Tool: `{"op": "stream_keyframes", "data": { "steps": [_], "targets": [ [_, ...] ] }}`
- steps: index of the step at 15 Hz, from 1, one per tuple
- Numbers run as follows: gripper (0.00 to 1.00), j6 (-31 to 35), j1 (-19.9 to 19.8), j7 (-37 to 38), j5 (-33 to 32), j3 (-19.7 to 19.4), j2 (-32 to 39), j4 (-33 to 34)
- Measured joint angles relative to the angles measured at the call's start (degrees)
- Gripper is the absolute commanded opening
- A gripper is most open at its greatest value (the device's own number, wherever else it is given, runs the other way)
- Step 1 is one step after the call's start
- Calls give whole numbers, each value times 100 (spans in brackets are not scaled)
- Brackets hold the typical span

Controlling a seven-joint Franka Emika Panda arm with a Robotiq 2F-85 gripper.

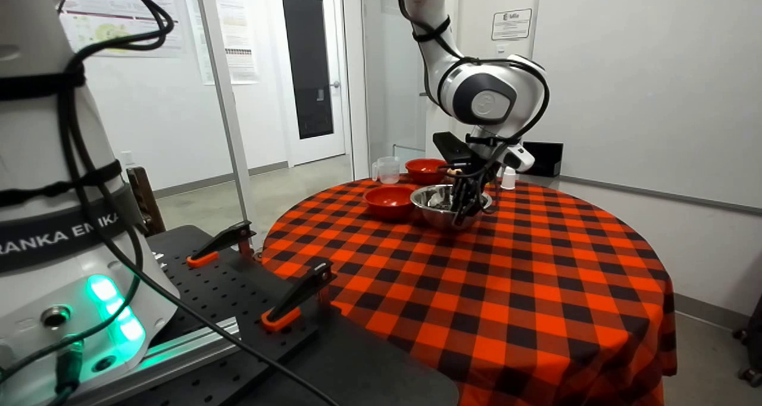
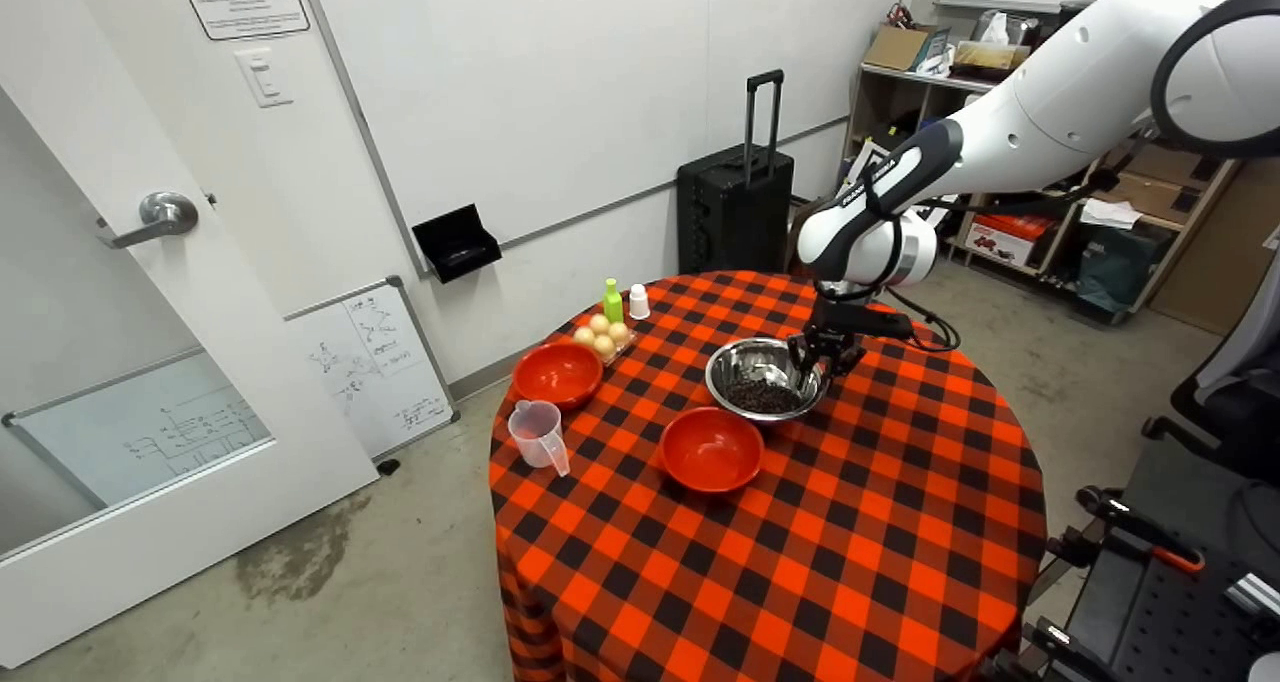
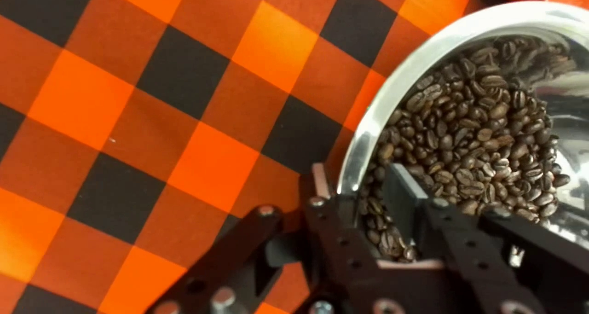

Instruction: Pour the content from the silver bowl into the orange bowl

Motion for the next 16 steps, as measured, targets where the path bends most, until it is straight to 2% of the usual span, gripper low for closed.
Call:
{"op": "stream_keyframes", "data": {
  "steps": [2, 4, 8, 10, 11, 12, 16],
  "targets": [
    [84, 0, 68, 0, 0, 33, 14, 36],
    [94, 0, 137, 0, 0, 56, 36, 86],
    [99, 0, 258, 6, 0, 73, 129, 191],
    [96, 0, 307, 12, 0, 75, 200, 217],
    [89, 0, 326, 14, 0, 80, 238, 223],
    [70, 0, 344, 18, 0, 84, 280, 229],
    [39, 1, 384, 19, 0, 94, 425, 264]
  ]
}}
